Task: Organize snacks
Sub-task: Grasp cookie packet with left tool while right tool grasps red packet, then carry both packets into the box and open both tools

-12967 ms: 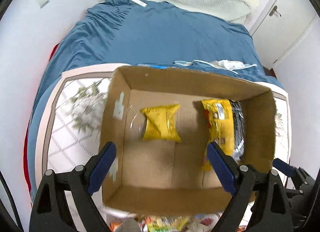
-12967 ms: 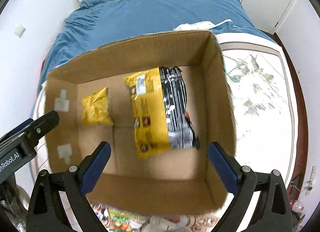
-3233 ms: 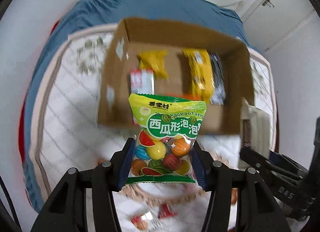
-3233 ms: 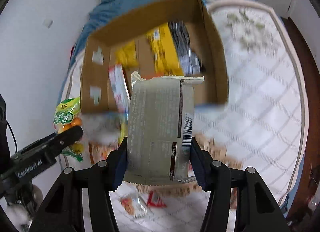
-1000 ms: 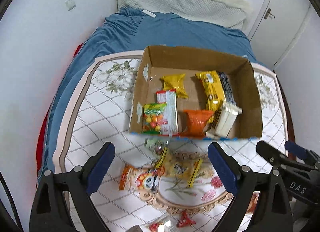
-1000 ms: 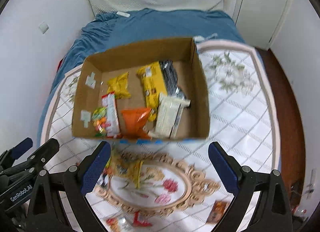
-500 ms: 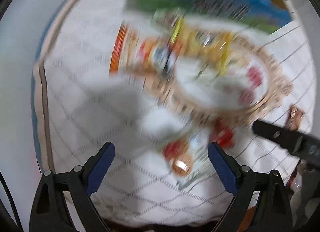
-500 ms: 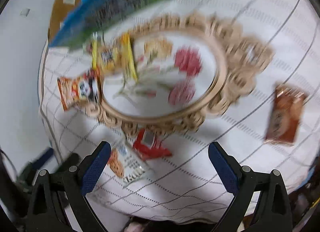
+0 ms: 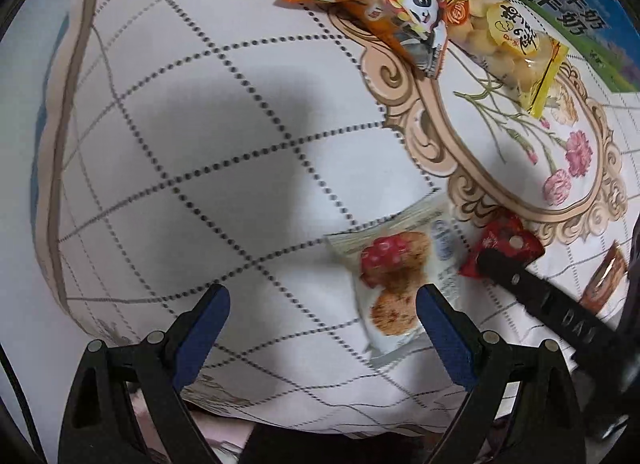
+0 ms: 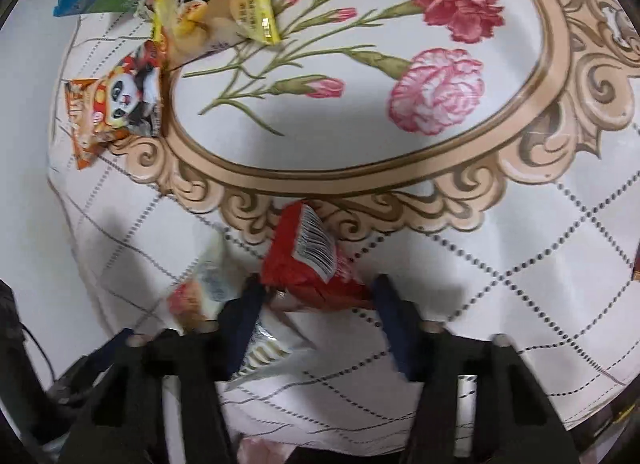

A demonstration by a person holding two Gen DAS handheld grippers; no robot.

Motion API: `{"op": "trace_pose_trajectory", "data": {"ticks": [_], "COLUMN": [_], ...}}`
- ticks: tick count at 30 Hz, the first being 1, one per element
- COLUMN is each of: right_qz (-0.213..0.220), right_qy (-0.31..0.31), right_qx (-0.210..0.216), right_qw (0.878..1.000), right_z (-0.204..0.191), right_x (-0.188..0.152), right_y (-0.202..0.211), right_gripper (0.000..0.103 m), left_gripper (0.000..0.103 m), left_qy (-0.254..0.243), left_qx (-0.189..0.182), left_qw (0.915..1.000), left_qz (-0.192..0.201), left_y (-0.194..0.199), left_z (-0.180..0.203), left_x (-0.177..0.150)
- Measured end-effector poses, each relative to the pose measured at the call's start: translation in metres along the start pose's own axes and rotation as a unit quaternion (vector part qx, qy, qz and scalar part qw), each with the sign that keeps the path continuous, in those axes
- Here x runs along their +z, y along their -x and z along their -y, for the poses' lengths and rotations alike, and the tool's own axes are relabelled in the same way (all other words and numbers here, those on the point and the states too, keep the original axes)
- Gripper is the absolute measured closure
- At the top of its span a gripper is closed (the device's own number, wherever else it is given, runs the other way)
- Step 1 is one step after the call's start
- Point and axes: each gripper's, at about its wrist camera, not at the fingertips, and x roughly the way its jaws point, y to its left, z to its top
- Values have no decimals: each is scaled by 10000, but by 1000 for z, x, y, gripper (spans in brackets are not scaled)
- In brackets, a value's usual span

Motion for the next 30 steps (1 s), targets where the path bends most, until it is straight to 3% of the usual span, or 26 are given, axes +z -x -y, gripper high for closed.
{"op": "trace_pose_trajectory", "data": {"ticks": [7,12,16,20,25,30], "right_qz": [97,115,143,139,158,242], "right_qy": [-47,-157,-389,-607,-705,-735], "right_qx": [-463,-561,-473,-403,-447,-520], "right_qw": [9989,9982,9980,9972,9964,9956], "right_z": [33,52,64,84,89,78], "right_x": [-16,-25,-25,-26,-30,-22], "right_y": [25,29,27,31,32,23], "right_gripper": [52,52,50,42,39,43], "left_gripper": [8,8,8,9,31,34], "left_qy": [268,366,504,476,3,-285], "left_qx": [-498,-370,-180,-112,211,239], "left_qw": [9963,9942,9944,9960,9988,9990], "left_qz": [-645,-939,-917,-742,-431,-261], "left_y": [-25,-54,-65,-67,-60,-54], "left_z": [24,42,44,44,65,69], "left_x": [5,2,1,3,5,-3]}}
